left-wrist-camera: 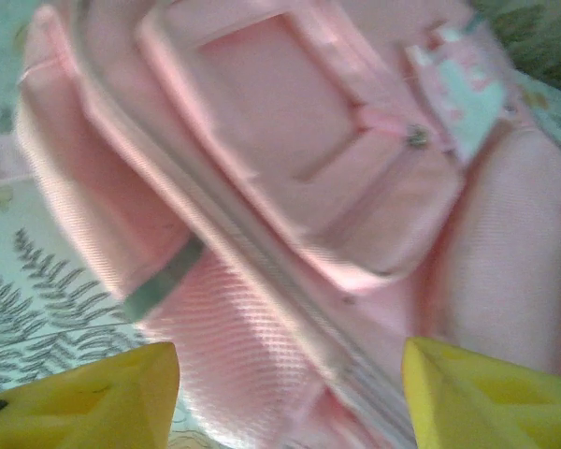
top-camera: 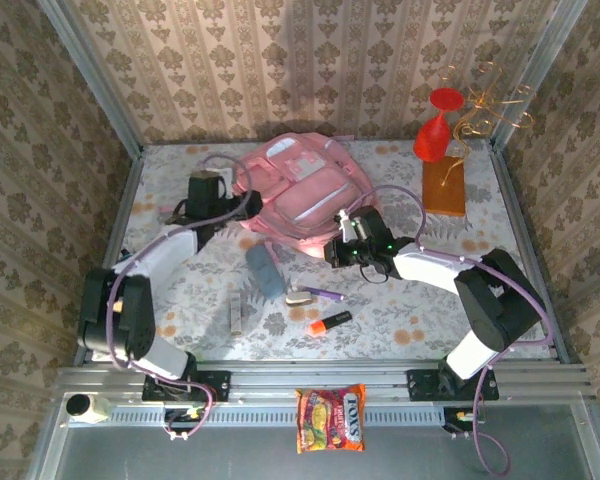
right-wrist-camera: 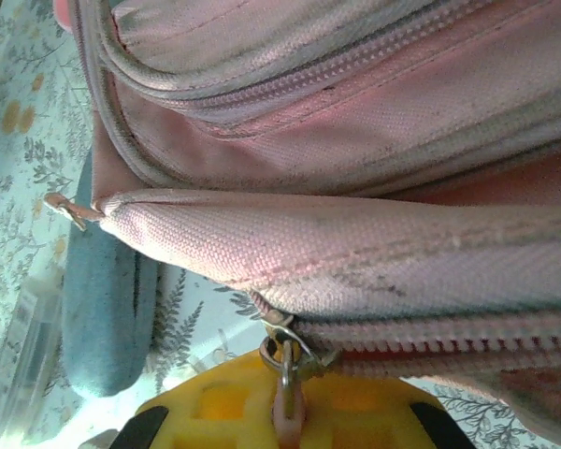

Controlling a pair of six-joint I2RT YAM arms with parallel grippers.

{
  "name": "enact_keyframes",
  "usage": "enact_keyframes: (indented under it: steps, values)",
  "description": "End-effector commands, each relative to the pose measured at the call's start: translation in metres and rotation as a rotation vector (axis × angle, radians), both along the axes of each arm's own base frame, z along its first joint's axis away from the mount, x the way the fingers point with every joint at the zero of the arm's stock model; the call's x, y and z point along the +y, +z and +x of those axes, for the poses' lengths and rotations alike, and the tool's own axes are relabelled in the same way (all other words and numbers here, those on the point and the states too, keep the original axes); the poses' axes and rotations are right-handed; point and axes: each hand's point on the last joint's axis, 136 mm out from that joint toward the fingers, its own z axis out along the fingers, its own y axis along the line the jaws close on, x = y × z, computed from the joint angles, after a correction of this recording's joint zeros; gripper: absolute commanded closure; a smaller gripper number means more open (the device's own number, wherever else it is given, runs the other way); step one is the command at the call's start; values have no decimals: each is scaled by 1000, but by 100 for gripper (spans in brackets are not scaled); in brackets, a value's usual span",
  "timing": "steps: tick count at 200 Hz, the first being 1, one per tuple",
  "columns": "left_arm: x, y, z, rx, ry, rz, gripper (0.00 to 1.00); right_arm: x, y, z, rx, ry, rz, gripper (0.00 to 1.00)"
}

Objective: Pack books, pencil case, and school supplies into a backpack

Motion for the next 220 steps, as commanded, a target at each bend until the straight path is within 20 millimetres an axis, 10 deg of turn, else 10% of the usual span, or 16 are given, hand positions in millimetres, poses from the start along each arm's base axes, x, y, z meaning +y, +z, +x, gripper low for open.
enact_keyframes:
  steps: [1, 62, 131, 220]
  values:
    - [-42, 21, -28, -243, -193, 179, 30, 10, 28, -3, -15, 74, 53, 100]
    - [-110, -4, -95, -441, -708, 353, 32, 7, 32, 4, 16, 63, 113, 100]
    - [-140, -51, -97, -379, -956, 447, 35, 4, 39, 5, 11, 45, 119, 100]
    - [-131, -55, -79, -310, -955, 434, 100, -47, 15, -4, 30, -75, -122, 100]
